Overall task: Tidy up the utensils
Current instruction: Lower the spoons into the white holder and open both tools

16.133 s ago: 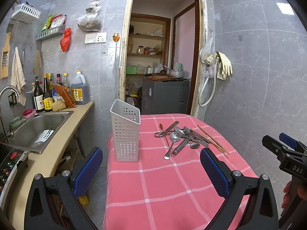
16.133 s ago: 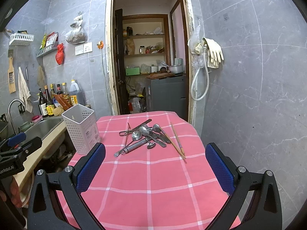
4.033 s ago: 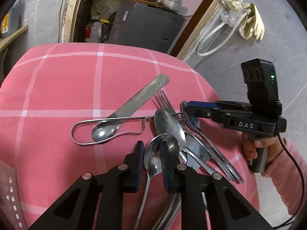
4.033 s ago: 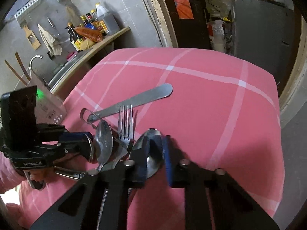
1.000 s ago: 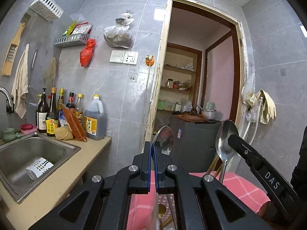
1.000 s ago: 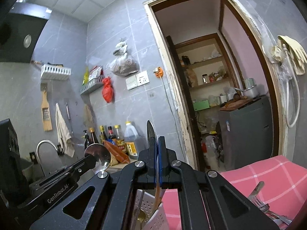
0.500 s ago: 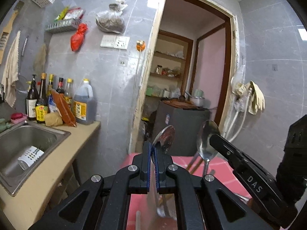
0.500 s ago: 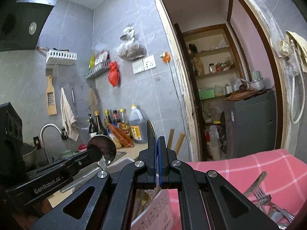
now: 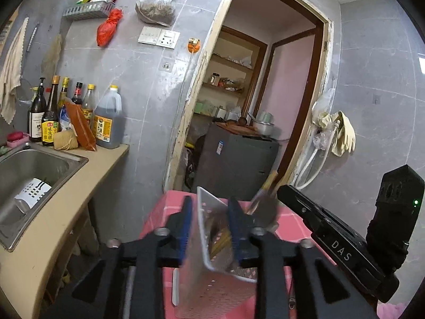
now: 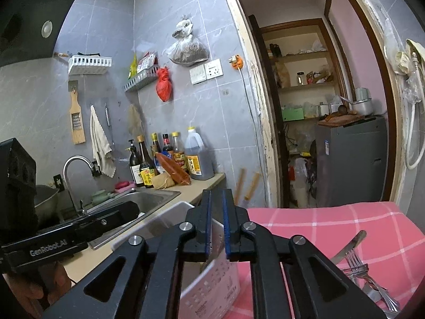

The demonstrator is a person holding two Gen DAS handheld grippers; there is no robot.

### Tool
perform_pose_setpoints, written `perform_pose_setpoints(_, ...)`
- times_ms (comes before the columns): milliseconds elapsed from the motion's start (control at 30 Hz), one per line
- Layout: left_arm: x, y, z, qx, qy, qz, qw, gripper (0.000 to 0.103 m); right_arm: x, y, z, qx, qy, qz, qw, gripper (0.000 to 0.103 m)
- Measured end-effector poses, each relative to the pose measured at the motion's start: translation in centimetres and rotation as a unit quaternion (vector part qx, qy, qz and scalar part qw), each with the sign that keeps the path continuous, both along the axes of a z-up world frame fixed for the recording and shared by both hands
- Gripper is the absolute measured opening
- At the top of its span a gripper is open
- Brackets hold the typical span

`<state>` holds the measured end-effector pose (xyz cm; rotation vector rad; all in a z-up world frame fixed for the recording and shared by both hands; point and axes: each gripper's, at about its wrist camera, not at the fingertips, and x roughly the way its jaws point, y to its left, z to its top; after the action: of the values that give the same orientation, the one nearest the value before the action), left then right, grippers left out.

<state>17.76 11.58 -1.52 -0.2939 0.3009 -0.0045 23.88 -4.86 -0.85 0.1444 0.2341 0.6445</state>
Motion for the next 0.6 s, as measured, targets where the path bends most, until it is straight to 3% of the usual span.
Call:
perform_pose_setpoints(200,-0.4,-0.1,1.6,-0.003,-0.007,0.018,0.9998,0.035,-0.6,-1.5,1.6,0.006,-0.008,-0.015,1.0,0.013)
perform_pose_setpoints(267,-0.6,-0.5,2.3,0.003,-0.011,0.026,0.9996,0.039,-0.9,-2.4,2.3,0.011,-0.012,-0.026,1.0,0.031)
perform_pose_setpoints(367,-0.6,-1.4,3.5,0.018,-0.017,0.037,0.999,0.047,-1.2,-4.2,3.6,0.018,-0.021,-0.044,0.999,0.042)
perform_pose_setpoints(600,-0.9,-4.9,5.4,0.054,-0.027,0.037,0.9975,0.082,-1.9,-9.3,5.8,0.012,-0.041,-0.092,0.995,0.073)
